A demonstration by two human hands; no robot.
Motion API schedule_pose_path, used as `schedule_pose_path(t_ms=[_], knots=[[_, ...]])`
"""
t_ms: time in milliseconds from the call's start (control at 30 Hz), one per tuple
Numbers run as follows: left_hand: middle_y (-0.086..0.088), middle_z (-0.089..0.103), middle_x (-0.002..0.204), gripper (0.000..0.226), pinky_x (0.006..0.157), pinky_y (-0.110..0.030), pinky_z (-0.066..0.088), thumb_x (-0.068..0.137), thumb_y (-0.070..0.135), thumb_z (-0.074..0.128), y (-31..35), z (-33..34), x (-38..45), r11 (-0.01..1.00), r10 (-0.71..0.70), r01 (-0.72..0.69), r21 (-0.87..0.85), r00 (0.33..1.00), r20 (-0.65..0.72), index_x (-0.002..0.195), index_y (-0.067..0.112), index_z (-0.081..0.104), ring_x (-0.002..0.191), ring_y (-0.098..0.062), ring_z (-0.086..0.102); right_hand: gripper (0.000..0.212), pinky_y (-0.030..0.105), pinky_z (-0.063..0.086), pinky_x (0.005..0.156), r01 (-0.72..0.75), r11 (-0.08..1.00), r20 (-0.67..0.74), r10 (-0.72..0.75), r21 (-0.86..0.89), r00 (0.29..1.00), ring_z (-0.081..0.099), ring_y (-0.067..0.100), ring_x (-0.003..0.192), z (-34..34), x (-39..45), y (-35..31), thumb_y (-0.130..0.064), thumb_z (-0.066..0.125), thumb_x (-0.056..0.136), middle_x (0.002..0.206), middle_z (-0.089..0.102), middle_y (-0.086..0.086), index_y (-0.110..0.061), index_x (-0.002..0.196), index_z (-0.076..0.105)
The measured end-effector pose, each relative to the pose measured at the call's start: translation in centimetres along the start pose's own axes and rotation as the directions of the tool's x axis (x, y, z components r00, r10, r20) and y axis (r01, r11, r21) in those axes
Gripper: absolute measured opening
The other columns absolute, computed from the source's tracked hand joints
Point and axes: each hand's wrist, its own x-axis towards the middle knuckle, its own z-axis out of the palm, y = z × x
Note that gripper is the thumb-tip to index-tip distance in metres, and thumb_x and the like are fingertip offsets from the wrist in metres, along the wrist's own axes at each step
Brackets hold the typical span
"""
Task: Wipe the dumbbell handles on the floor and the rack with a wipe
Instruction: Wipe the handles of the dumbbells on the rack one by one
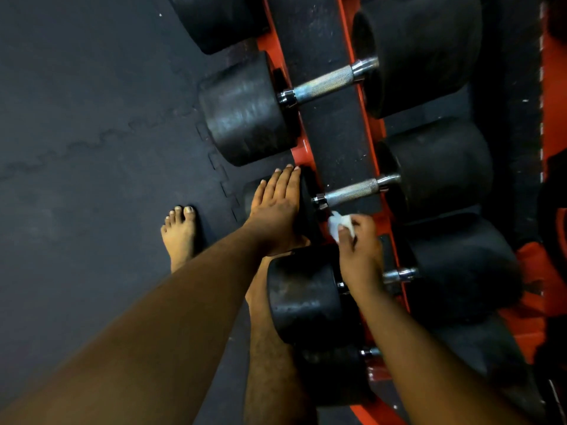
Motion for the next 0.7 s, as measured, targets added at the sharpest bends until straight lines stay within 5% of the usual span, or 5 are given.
schedule_pose_path(t_ms=[133,233,300,533,700], knots=[[-0.004,-0.015,0.17,0.144,0.124,-0.042,-0.011,0.067,0.05,0.088,-0.1,0.0,0.1,1.0,0.003,-0.003,0.001,1.0,0.009,0.16,0.014,-0.017,0.156,-0.022,-0.017,0.006,0.043,0.057,0.08,-0.42,0.582,-0.01,0.593,0.697,0.805,0.066,0.037,0.098,2.0,3.7,-0.8,-0.014,0.061,0.098,0.094,0.069,0.011,-0.015,0.097,0.067],[-0.004,-0.016,0.17,0.145,0.125,-0.042,-0.011,0.067,0.051,0.088,-0.1,-0.1,0.1,1.0,-0.004,0.004,0.015,1.0,0.018,0.159,0.014,-0.018,0.155,-0.022,-0.018,0.04,0.053,0.047,0.106,-0.412,0.325,0.124,0.639,0.851,0.759,0.057,0.038,0.125,3.3,6.2,-3.4,-0.019,0.057,0.097,0.132,0.06,0.019,-0.005,0.134,0.056],[-0.005,-0.016,0.17,0.145,0.125,-0.042,-0.011,0.067,0.052,0.087,0.0,-0.2,0.1,1.0,-0.004,0.004,0.02,1.0,0.024,0.159,0.013,-0.018,0.156,-0.022,-0.017,0.036,0.049,0.043,0.11,-0.39,0.218,0.138,0.695,0.895,0.706,0.057,0.032,0.124,3.7,6.7,-5.3,-0.017,0.051,0.103,0.132,0.061,0.014,-0.008,0.138,0.054],[-0.005,-0.017,0.169,0.145,0.126,-0.044,-0.01,0.068,0.052,0.087,0.0,-0.3,0.0,1.0,0.001,-0.001,0.018,1.0,0.028,0.159,0.013,-0.019,0.155,-0.023,-0.019,0.028,0.04,0.051,0.094,-0.358,0.265,0.105,0.656,0.895,0.747,0.059,0.026,0.124,1.6,7.7,-3.9,-0.026,0.05,0.104,0.136,0.062,0.009,-0.014,0.128,0.058],[-0.005,-0.017,0.169,0.143,0.126,-0.044,-0.01,0.069,0.052,0.086,0.0,-0.3,-0.1,1.0,0.002,-0.002,0.009,0.999,0.033,0.159,0.013,-0.018,0.155,-0.022,-0.019,0.045,0.048,0.039,0.111,-0.46,0.212,0.25,0.611,0.863,0.751,0.051,0.031,0.135,2.7,6.3,-3.3,-0.04,0.041,0.108,0.146,0.055,0.011,-0.019,0.147,0.046]])
